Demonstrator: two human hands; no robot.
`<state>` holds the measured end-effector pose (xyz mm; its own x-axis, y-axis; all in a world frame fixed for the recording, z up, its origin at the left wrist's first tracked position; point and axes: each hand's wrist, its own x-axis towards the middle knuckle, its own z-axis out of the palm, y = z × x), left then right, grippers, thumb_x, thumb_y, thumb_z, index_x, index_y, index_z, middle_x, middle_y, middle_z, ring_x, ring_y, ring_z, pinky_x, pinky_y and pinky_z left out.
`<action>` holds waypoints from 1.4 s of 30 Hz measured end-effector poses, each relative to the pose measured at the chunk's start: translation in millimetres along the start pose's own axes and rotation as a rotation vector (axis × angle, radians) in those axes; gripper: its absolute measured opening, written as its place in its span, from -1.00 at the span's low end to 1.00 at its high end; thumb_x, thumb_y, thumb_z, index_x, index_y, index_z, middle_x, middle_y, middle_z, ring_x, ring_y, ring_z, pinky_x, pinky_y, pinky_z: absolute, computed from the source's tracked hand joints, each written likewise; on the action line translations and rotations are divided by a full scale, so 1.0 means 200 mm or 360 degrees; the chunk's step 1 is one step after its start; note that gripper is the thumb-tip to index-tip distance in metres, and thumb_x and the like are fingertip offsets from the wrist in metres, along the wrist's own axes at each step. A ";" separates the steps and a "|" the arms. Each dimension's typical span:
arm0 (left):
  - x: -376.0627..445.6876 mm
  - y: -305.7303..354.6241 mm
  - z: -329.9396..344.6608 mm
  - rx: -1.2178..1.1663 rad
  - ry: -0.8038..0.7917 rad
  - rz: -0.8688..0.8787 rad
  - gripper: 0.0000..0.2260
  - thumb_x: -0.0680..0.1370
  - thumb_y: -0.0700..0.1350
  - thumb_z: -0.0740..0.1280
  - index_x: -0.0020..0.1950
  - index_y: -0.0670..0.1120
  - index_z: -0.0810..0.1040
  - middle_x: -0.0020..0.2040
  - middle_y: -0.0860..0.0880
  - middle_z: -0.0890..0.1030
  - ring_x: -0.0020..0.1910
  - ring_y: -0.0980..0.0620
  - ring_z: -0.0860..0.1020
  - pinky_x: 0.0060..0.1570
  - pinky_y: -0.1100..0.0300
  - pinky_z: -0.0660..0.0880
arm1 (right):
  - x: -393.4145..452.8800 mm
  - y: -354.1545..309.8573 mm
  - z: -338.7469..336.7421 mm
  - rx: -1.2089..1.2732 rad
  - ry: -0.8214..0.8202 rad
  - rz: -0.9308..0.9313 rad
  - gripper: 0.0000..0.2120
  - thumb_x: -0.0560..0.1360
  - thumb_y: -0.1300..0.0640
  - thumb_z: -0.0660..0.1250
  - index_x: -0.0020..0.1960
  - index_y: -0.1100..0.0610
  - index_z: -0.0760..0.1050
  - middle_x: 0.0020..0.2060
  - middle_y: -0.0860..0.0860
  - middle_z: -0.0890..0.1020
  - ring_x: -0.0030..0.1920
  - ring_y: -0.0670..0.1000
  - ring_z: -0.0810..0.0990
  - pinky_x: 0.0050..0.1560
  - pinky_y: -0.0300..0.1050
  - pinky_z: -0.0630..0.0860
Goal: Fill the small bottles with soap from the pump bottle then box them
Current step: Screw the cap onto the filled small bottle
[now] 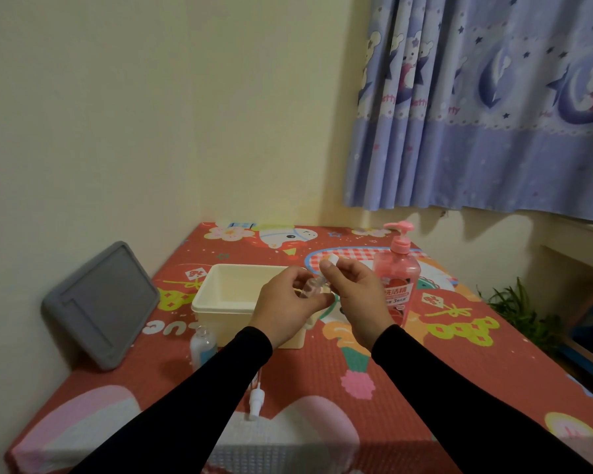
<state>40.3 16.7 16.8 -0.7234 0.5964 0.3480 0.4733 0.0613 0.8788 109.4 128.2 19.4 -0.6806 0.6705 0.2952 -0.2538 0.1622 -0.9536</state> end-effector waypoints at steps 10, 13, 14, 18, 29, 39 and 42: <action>0.00 -0.01 -0.02 -0.0051 -0.0064 -0.0003 -0.77 0.37 -0.02 0.53 -0.07 0.02 0.54 -0.11 0.09 0.61 -0.16 0.10 0.58 -0.17 0.25 0.47 | 0.02 -0.06 -0.01 0.0031 -0.0230 0.0058 -0.73 0.50 0.06 0.40 0.17 0.07 0.52 -0.12 0.06 0.64 -0.30 -0.15 0.58 -0.40 -0.36 0.44; 0.01 -0.02 -0.03 -0.0088 -0.0074 -0.0004 -0.76 0.37 -0.02 0.53 -0.04 0.01 0.56 -0.10 0.06 0.63 -0.14 0.06 0.60 -0.14 0.21 0.50 | 0.03 -0.06 -0.02 0.0146 -0.0315 0.0094 -0.81 0.54 0.08 0.34 0.10 0.15 0.57 -0.05 0.13 0.68 -0.13 -0.01 0.66 -0.17 -0.22 0.56; 0.02 -0.02 -0.03 -0.0087 -0.0078 0.0000 -0.75 0.36 -0.02 0.53 -0.03 0.01 0.57 -0.10 0.06 0.64 -0.13 0.05 0.61 -0.13 0.19 0.51 | 0.04 -0.06 -0.03 0.0197 -0.0339 0.0135 -0.81 0.57 0.10 0.29 0.10 0.17 0.57 -0.02 0.13 0.68 -0.09 0.01 0.67 -0.13 -0.21 0.58; 0.03 -0.04 -0.03 -0.0058 -0.0087 0.0006 -0.75 0.36 -0.01 0.53 -0.02 0.03 0.59 -0.08 0.05 0.64 -0.09 0.02 0.62 -0.04 0.09 0.55 | 0.06 -0.05 -0.07 0.0199 -0.0458 0.0191 -0.79 0.61 0.18 0.21 0.14 0.20 0.56 0.04 0.14 0.65 0.01 0.02 0.65 -0.09 -0.25 0.57; 0.00 -0.04 -0.01 0.0027 -0.0015 -0.0002 -0.73 0.36 -0.02 0.54 -0.02 0.02 0.56 -0.11 0.10 0.61 -0.16 0.09 0.56 -0.15 0.25 0.49 | 0.02 0.03 -0.03 -0.0235 -0.0085 0.0017 -0.59 0.42 -0.13 0.45 -0.33 0.11 0.34 -0.33 0.11 0.39 -0.29 0.03 0.38 -0.37 -0.18 0.31; 0.00 -0.03 -0.02 -0.0018 -0.0065 -0.0011 -0.75 0.37 -0.02 0.53 -0.02 -0.02 0.59 -0.11 0.06 0.64 -0.11 0.03 0.61 -0.12 0.17 0.53 | 0.04 -0.02 0.00 0.0238 -0.0260 0.0214 -0.62 0.50 0.06 0.39 0.06 0.40 0.53 -0.15 0.21 0.56 -0.24 0.07 0.56 -0.31 -0.24 0.49; 0.01 -0.05 -0.03 -0.0051 -0.0060 -0.0014 -0.74 0.37 -0.02 0.53 -0.01 -0.02 0.60 -0.09 0.04 0.66 -0.07 0.02 0.62 -0.05 0.11 0.56 | 0.05 -0.03 -0.02 0.0284 -0.0348 0.0303 -0.74 0.57 0.07 0.27 0.05 0.26 0.59 -0.07 0.15 0.64 -0.05 0.10 0.60 -0.02 -0.08 0.51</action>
<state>31.9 13.1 10.7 -0.7077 0.6258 0.3281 0.4503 0.0416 0.8919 106.6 137.1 27.5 -0.8538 0.5022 0.1372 -0.2113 -0.0934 -0.9729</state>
